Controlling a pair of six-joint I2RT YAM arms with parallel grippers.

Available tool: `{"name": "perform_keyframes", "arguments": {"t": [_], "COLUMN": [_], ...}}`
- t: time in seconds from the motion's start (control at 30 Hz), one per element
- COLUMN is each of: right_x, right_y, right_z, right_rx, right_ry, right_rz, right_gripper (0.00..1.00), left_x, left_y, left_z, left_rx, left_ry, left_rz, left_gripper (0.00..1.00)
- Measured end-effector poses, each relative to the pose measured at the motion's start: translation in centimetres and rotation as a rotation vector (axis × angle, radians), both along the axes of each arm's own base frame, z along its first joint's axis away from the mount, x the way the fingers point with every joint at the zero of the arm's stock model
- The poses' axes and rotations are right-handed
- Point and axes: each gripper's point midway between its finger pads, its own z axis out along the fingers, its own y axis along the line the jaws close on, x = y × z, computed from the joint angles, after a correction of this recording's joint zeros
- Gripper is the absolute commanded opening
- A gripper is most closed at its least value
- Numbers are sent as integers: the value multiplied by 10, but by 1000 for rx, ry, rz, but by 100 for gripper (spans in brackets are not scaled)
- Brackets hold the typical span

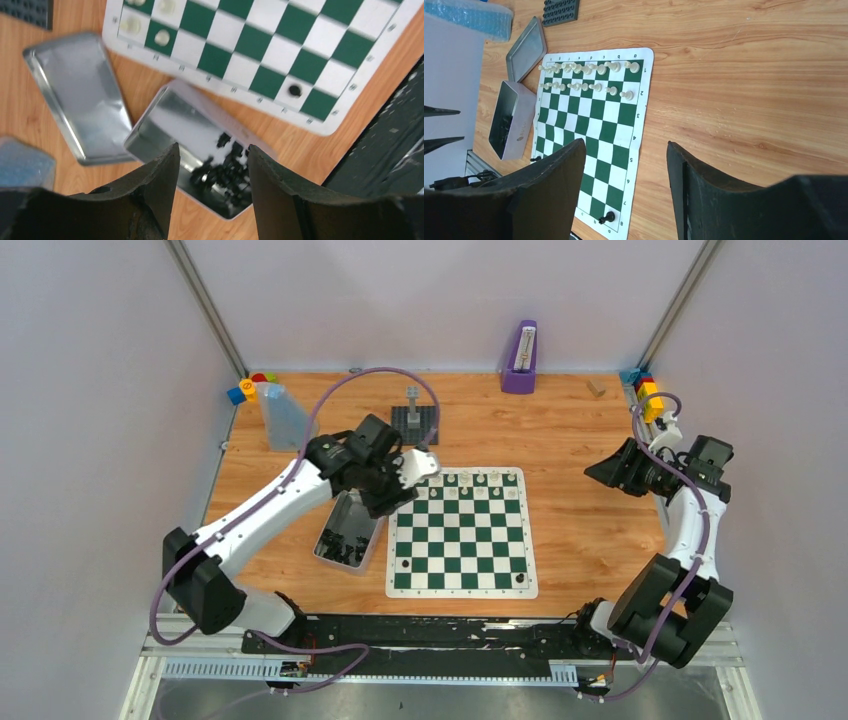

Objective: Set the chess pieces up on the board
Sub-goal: Place the chess piece on the chessboard, then pick up the chess piece from the storage box.

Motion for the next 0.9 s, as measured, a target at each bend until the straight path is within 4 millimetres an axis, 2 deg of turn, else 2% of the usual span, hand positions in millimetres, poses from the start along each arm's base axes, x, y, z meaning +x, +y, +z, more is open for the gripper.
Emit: {"name": "perform_keyframes", "arguments": {"t": [0.07, 0.2, 0.33, 0.63, 0.9], "right_x": [0, 1, 2, -1, -2], "right_y": [0, 0, 0, 6, 6], "right_z": [-2, -7, -12, -18, -19], "right_rx": [5, 19, 26, 45, 21], "right_ry": [7, 21, 34, 25, 7], "right_rz": [1, 9, 14, 82, 103], "right_gripper": [60, 59, 59, 58, 56], "left_x": [5, 14, 14, -2, 6], "left_y": [33, 83, 109, 117, 115], "left_z": [-8, -32, -54, -97, -112], "left_rx": [26, 81, 118, 153, 169], "left_ry": [-4, 18, 48, 70, 46], "left_rz": [36, 71, 45, -107, -193], "left_gripper": [60, 60, 60, 57, 55]}}
